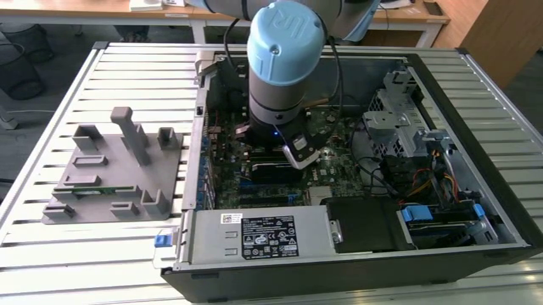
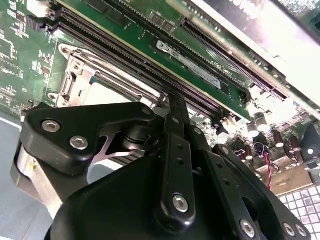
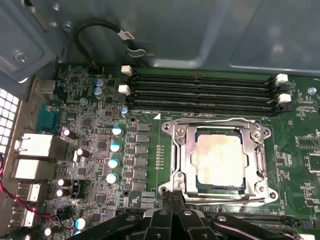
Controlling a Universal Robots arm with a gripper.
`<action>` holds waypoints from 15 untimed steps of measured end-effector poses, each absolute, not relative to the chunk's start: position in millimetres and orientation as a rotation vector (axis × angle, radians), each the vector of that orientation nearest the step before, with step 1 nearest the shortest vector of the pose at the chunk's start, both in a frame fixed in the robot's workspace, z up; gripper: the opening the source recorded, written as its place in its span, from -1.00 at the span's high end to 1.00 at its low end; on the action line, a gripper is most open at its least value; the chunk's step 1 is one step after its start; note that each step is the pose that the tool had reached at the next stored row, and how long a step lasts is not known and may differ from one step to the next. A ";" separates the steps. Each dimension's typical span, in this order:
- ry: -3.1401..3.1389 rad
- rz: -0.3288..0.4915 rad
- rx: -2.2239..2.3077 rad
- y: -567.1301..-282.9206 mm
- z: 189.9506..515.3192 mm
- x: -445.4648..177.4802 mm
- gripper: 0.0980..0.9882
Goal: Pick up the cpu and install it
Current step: 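Install the second cpu locking lever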
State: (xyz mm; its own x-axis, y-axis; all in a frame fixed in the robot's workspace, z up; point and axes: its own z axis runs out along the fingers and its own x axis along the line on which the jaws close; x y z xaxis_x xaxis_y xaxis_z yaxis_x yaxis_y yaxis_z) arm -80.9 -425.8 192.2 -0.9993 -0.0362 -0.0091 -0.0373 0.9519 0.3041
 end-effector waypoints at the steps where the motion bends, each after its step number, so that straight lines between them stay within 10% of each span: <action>1: 3.099 0.489 -0.059 -425.8 191.9 -81.2 0.98; 15: 3.094 0.519 -0.058 -425.8 190.0 -82.1 0.98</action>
State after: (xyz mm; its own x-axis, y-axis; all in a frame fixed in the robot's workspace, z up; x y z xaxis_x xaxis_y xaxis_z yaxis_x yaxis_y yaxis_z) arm -82.1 -425.8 190.0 -0.9993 -0.0361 -0.0100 -0.0374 0.9446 0.3261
